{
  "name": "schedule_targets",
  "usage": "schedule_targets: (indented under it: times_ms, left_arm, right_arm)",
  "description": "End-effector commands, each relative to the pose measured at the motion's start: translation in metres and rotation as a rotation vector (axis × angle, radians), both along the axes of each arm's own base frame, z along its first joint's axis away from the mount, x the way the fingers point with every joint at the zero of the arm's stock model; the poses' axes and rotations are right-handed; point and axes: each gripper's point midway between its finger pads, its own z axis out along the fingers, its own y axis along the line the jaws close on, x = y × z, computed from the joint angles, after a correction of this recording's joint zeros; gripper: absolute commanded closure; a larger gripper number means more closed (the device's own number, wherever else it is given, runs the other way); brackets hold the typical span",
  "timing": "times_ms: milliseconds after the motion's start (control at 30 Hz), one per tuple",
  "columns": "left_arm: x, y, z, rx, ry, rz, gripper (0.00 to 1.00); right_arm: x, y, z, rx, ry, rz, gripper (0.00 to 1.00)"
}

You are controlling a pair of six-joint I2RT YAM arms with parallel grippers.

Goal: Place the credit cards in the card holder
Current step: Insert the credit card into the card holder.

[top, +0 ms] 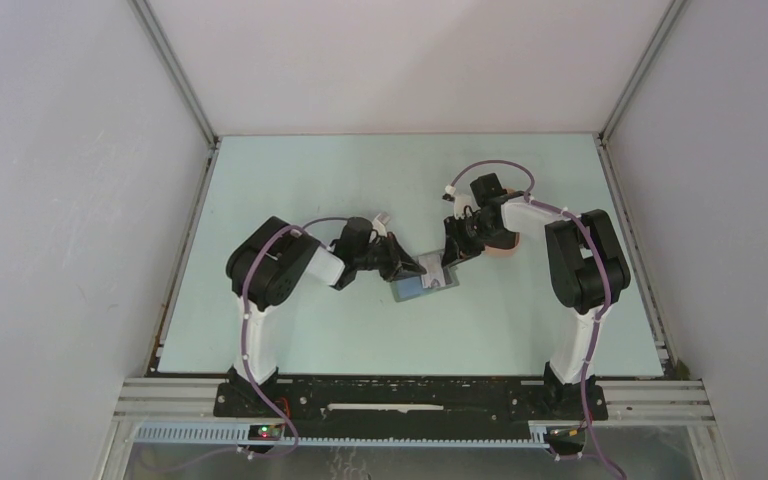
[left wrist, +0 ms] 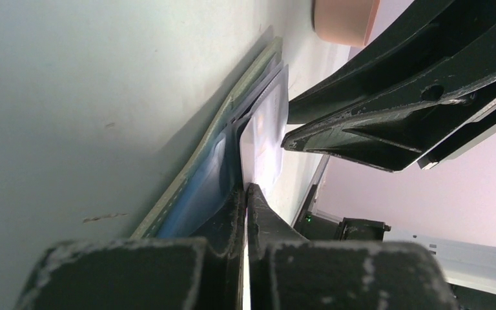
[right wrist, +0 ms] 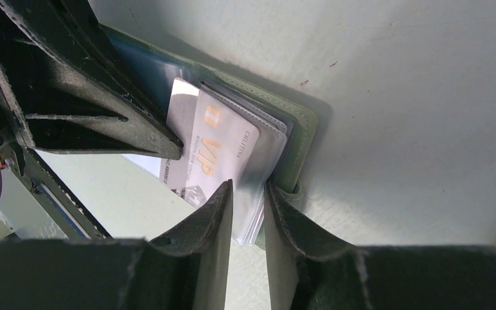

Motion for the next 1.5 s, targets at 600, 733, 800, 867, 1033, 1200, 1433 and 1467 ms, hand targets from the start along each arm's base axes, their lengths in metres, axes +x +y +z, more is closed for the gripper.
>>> schedule_targets:
  times_ms: [600, 733, 800, 867, 1033, 1200, 1433, 1467]
  left_arm:
    - [-0.001, 0.022, -0.008, 0.199, -0.094, 0.008, 0.62]
    - [-0.001, 0.024, -0.008, 0.228, -0.100, -0.009, 0.62]
    - [-0.001, 0.026, -0.009, 0.245, -0.106, -0.016, 0.61]
    - [0.000, 0.029, -0.009, 0.277, -0.116, -0.022, 0.59]
    - [0.003, 0.039, -0.004, 0.344, -0.157, -0.015, 0.59]
    - [0.008, 0.047, 0.004, 0.376, -0.219, 0.019, 0.59]
    - [0.010, 0.050, 0.009, 0.378, -0.246, 0.033, 0.71]
    - [0.010, 0.049, 0.011, 0.375, -0.252, 0.034, 0.74]
  right_arm:
    - [0.006, 0.005, 0.026, 0.096, -0.033, 0.039, 0.61]
    - [0.007, 0.004, 0.026, 0.087, -0.042, 0.038, 0.57]
    - [0.007, 0.003, 0.027, 0.084, -0.048, 0.038, 0.55]
    - [0.008, 0.003, 0.027, 0.082, -0.052, 0.039, 0.56]
    - [0.007, 0.004, 0.028, 0.090, -0.053, 0.047, 0.57]
    - [0.006, 0.005, 0.028, 0.091, -0.052, 0.049, 0.57]
    - [0.006, 0.005, 0.026, 0.089, -0.050, 0.052, 0.58]
    - [0.006, 0.005, 0.026, 0.089, -0.049, 0.051, 0.58]
